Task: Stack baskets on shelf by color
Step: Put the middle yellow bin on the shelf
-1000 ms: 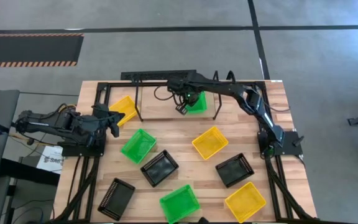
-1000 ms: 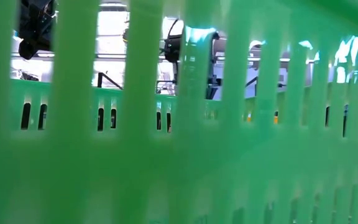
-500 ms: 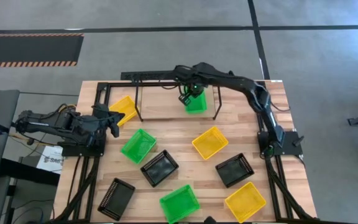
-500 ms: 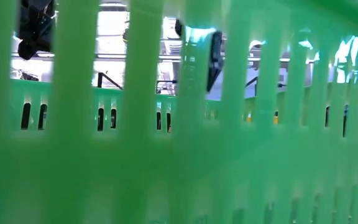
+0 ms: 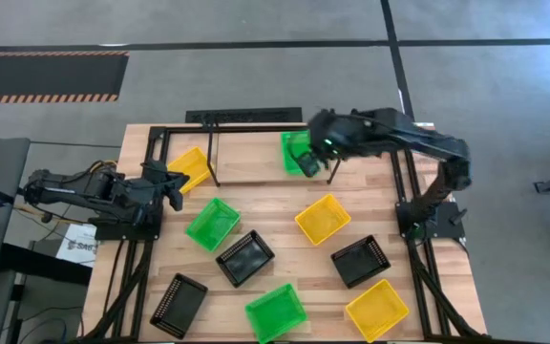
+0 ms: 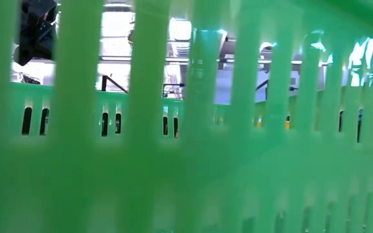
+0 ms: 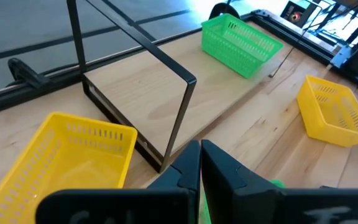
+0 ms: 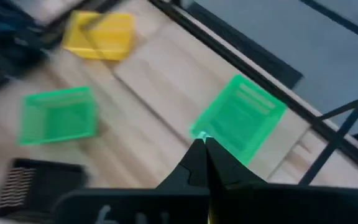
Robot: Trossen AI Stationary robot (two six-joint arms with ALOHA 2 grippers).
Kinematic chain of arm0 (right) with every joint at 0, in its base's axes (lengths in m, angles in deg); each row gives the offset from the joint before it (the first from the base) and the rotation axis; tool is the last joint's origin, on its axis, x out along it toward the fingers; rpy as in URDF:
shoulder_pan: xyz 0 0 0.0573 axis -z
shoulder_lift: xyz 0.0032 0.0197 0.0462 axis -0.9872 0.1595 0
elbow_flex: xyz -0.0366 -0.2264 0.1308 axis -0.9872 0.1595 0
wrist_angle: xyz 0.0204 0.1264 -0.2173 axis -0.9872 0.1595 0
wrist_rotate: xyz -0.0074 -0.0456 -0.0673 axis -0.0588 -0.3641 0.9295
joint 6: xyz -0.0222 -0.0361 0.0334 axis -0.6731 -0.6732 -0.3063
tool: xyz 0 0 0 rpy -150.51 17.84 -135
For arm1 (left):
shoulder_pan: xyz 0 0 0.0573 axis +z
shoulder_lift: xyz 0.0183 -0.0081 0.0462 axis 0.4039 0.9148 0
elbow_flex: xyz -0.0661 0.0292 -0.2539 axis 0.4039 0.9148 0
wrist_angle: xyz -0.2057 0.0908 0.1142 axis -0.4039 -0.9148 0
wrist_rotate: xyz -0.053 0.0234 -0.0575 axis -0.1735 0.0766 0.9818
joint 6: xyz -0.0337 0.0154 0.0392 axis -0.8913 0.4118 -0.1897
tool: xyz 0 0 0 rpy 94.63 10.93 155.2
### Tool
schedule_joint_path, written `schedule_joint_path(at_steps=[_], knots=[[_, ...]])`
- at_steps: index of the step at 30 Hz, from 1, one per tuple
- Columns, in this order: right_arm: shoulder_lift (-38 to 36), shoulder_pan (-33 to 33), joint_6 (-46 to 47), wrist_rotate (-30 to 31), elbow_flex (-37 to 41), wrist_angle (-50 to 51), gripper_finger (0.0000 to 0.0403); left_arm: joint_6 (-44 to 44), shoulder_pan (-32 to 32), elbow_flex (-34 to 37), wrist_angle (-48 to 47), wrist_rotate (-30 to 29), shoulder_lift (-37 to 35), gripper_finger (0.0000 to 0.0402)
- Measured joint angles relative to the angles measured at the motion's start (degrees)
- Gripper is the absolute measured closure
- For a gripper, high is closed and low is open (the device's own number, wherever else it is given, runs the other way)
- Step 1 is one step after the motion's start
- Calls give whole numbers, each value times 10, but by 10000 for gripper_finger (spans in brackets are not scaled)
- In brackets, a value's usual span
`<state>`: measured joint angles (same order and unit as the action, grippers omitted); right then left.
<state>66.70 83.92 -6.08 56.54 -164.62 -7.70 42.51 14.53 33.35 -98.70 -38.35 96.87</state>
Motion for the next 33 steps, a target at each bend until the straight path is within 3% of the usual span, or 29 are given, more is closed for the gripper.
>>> schedule_joint_path(at_steps=[5,10,15,22,28,33], knots=[[-14,-85,85,16,0,21,402,-1,0,0,0,0,0,401],[18,-152,287,30,0,121,397,0,0,0,1,0,0,401],[73,-203,430,22,14,124,385,31,0,0,1,20,0,401],[162,-232,534,-68,15,127,375,56,0,0,2,55,0,401],[191,-253,692,-74,39,127,368,56,0,0,0,61,0,401],[190,-279,766,-86,96,127,344,56,0,0,0,61,0,401]])
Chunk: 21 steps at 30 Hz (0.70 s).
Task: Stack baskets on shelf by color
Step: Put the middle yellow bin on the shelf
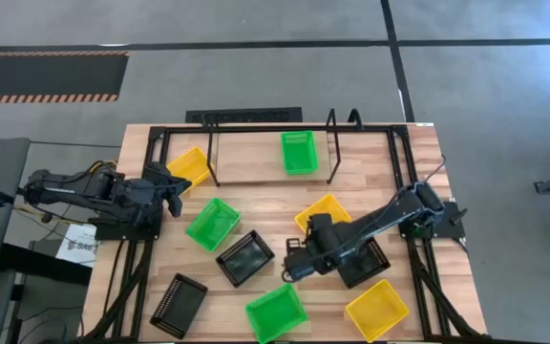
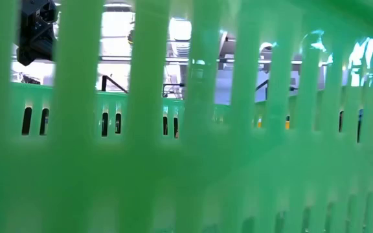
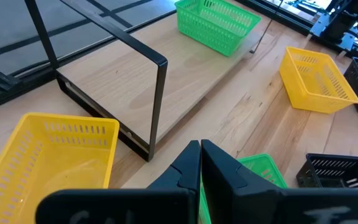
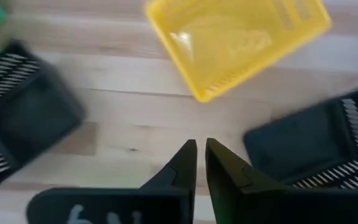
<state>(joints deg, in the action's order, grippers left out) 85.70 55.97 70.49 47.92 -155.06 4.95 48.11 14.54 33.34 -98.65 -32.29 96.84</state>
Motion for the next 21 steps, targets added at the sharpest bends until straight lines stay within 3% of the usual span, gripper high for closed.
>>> schedule_joint_path(at_steps=[7,14,21], knots=[[-33,-21,89,-10,96,1,286,-6,0,0,0,-2,0,401],[-61,0,134,6,169,-1,212,-11,0,0,1,-3,0,401],[-68,22,196,9,241,-50,189,-10,0,0,0,-4,0,401]])
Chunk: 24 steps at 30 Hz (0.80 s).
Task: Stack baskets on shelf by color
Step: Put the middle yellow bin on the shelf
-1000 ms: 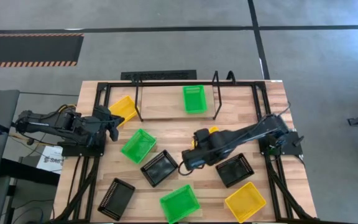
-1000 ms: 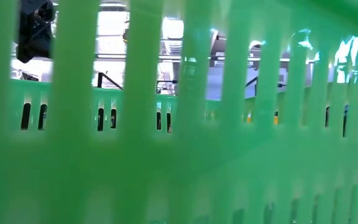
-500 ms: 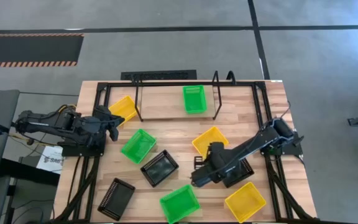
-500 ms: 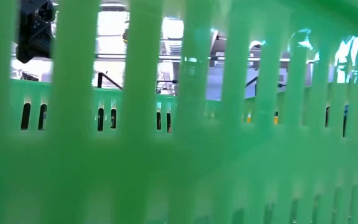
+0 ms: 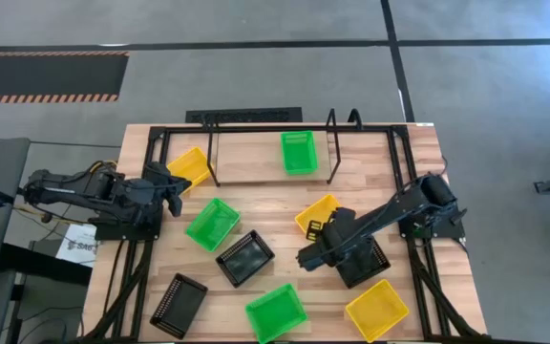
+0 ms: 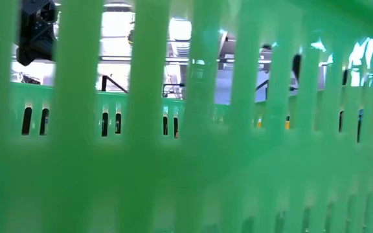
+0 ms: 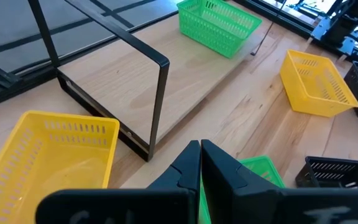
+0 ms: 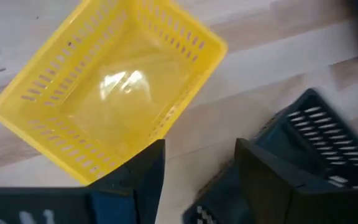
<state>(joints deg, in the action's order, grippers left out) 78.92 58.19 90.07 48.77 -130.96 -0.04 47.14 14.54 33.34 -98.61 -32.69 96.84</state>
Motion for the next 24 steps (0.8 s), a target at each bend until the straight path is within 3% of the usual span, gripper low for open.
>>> schedule_joint_path(at_steps=[15,24], knots=[[0,64,0,1,70,-82,194,40,0,0,0,0,0,401],[0,47,12,-30,100,-132,198,44,0,0,-1,0,0,401]])
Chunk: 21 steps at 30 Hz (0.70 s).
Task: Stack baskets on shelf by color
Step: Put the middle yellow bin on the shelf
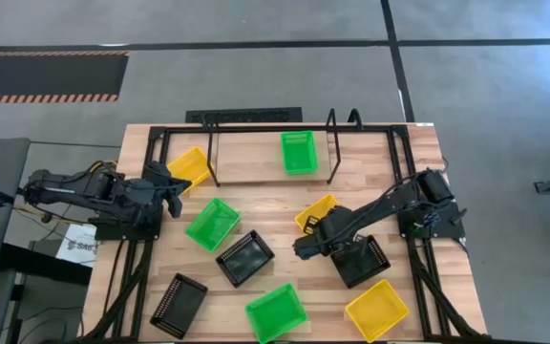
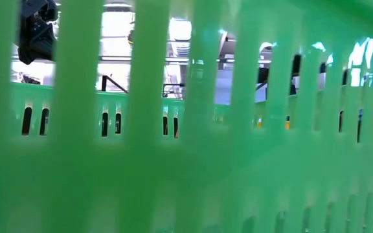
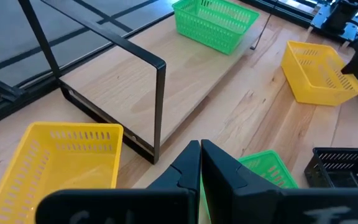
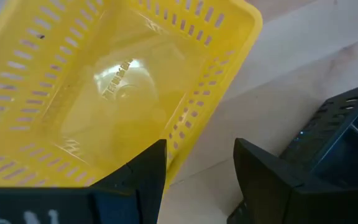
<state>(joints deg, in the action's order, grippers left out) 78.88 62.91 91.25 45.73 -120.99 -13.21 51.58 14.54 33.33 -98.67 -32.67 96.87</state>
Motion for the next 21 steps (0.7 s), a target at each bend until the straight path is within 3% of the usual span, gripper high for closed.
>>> schedule_joint_path(at_steps=[8,21], knots=[[5,1,-6,0,0,0,203,4,0,0,0,0,0,401],[5,4,-11,1,0,22,275,4,0,0,1,-1,0,401]])
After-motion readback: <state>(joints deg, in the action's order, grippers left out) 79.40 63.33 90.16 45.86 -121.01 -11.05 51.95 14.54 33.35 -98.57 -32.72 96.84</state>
